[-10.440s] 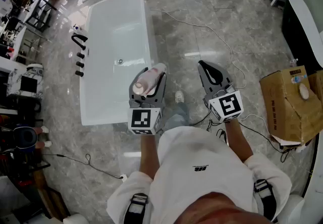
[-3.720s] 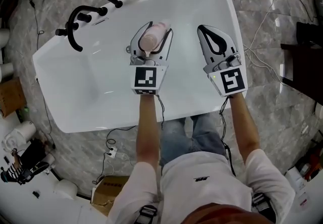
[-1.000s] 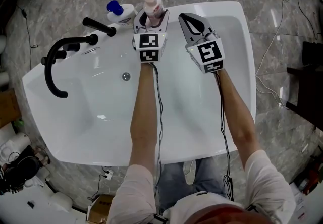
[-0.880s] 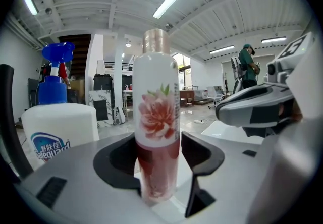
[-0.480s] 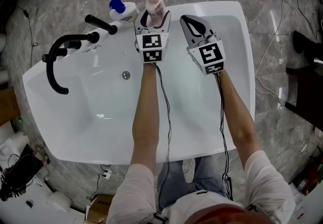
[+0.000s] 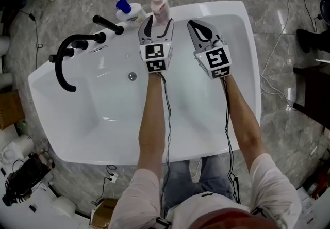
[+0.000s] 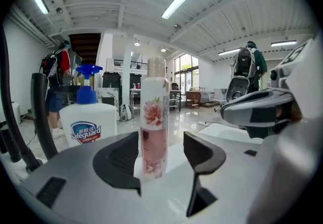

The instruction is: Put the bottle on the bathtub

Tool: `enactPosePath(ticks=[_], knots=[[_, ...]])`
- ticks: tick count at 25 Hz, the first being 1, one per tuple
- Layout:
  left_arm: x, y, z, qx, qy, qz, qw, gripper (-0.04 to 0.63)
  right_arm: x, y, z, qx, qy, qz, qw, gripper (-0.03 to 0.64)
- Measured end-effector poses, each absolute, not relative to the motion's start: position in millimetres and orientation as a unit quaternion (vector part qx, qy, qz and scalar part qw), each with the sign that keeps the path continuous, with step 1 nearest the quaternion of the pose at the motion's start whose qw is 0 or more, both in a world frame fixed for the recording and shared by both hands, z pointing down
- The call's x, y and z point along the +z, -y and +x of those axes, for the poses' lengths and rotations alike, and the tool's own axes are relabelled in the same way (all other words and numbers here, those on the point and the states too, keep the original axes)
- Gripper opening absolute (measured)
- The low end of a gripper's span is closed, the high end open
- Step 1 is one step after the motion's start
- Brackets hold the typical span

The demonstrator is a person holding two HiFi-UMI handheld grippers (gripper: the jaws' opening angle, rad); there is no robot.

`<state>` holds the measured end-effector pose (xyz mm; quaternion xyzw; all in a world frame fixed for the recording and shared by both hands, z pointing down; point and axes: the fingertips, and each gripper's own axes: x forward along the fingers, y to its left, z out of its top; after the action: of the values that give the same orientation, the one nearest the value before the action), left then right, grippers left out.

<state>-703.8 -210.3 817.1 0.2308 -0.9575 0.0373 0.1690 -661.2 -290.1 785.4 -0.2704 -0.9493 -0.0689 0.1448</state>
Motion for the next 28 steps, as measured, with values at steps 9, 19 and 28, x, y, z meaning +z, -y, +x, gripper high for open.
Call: enactPosePath(ticks=[9,19,28], knots=[[736.5,212.7,-640.4,0.05,0.955,0.267,0.124,0.082,721.4,287.3,-629.8,-0.051,0.952,-0.275,0.127,-0.005],[629.7,203.3,-562.3,0.035,0.954,0.282,0.096,0.012,627.5,277.8,-561.5,-0.047,0.949,-0.288,0.118,-0.006],[527.3,198.2,-490.6,0.031,0.956,0.283,0.071,0.011,532.2,273.9,-489.9,-0.052,0.95,-0.293,0.098,-0.006]])
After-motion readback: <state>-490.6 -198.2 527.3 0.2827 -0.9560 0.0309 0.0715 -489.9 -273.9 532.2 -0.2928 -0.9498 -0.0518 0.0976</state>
